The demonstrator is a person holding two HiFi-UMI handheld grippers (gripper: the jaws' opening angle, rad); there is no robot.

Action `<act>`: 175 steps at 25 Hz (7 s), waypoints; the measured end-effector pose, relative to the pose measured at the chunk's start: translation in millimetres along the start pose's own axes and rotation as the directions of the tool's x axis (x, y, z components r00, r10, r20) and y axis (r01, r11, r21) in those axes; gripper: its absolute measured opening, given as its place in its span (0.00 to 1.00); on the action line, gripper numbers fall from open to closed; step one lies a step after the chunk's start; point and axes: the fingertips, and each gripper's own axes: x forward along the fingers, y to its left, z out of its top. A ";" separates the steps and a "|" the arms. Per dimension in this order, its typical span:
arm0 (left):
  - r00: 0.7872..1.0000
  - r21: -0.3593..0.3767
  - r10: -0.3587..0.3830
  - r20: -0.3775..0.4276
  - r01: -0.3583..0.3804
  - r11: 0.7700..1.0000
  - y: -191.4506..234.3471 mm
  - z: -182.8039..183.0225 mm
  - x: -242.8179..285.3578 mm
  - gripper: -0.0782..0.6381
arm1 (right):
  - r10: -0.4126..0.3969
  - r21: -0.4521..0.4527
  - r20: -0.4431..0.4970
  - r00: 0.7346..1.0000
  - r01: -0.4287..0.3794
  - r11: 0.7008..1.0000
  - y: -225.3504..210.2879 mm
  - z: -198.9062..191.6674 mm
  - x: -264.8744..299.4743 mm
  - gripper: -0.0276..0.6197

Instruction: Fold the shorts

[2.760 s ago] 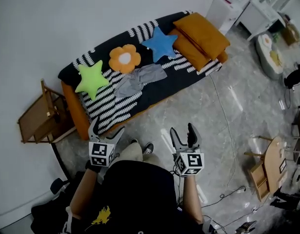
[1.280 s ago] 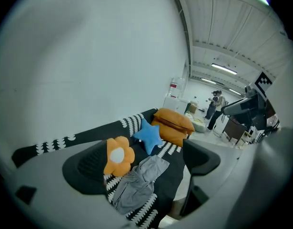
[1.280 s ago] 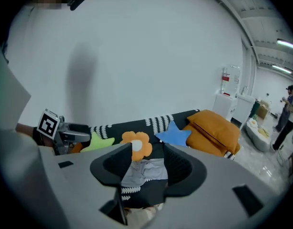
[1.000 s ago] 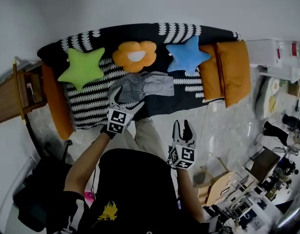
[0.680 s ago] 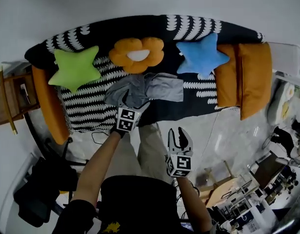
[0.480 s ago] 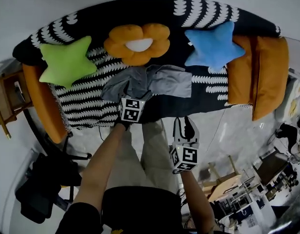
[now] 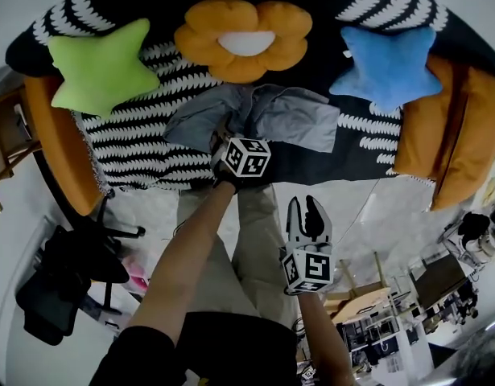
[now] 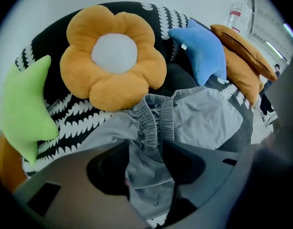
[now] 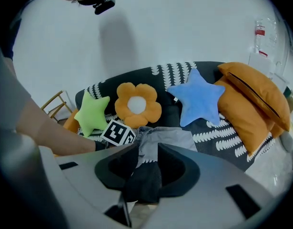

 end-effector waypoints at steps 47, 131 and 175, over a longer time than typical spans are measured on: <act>0.977 0.109 -0.204 0.059 0.197 0.974 63.9 -151.4 -165.9 0.15 | -0.291 -0.618 -0.264 0.920 0.070 0.783 -33.4 -52.8 243.9 0.51; 0.901 0.847 -0.403 -0.158 0.334 0.414 59.4 177.7 -599.0 0.15 | -0.001 -0.133 -0.272 0.962 -0.037 0.990 24.6 145.6 -369.8 0.09; 0.891 0.967 -0.445 -0.090 0.185 0.175 -30.1 205.6 -396.9 0.15 | -0.163 0.187 -0.205 0.965 0.202 0.961 3.0 -20.4 -235.7 0.10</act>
